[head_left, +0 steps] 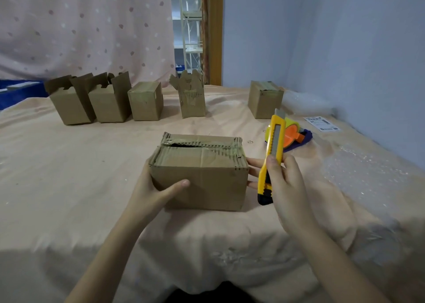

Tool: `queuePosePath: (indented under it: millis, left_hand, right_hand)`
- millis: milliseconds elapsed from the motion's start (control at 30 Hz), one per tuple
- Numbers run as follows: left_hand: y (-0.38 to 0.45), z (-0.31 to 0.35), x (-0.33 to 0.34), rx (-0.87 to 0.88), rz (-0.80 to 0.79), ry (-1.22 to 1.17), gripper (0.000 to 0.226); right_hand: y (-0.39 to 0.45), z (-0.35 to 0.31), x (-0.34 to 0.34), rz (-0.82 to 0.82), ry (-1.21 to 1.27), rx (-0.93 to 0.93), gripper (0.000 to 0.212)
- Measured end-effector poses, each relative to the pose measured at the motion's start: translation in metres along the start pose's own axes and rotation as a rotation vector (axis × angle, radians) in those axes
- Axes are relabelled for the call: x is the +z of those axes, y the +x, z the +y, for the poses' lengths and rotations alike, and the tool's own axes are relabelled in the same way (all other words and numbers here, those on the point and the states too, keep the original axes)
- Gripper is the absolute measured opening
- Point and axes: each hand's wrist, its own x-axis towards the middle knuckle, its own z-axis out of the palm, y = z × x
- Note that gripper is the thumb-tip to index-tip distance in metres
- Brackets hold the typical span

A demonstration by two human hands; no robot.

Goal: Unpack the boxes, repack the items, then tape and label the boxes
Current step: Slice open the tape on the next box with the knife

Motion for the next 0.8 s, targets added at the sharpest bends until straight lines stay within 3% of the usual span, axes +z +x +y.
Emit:
queuePosePath:
  millis: [100, 167, 233, 333, 467, 600, 800]
  left_hand:
    - [-0.001, 0.008, -0.004, 0.011, 0.029, 0.002, 0.071]
    - [0.001, 0.022, -0.009, 0.035, 0.109, 0.034, 0.062]
    - [0.006, 0.038, -0.013, 0.178, 0.148, 0.207, 0.064]
    - [0.015, 0.067, -0.001, 0.445, -0.007, 0.527, 0.055]
    - [0.036, 0.083, 0.033, 0.650, -0.222, 0.801, 0.034]
    - [0.058, 0.090, 0.038, 0.584, -0.440, 0.964, 0.035]
    - [0.070, 0.090, 0.038, 0.766, -0.548, 1.148, 0.046]
  right_hand:
    - [0.007, -0.004, -0.013, -0.060, 0.041, 0.030, 0.012]
    - [0.012, -0.005, -0.025, -0.078, -0.044, 0.011, 0.015]
    - [0.015, -0.005, -0.033, -0.110, -0.132, 0.005, 0.017]
    - [0.019, -0.003, -0.041, -0.127, -0.119, 0.105, 0.018]
    - [0.020, -0.009, -0.050, -0.191, -0.076, 0.243, 0.023]
    - [0.020, -0.012, -0.068, -0.303, -0.132, 0.246, 0.025]
    - [0.023, -0.016, -0.083, -0.373, -0.175, 0.262, 0.031]
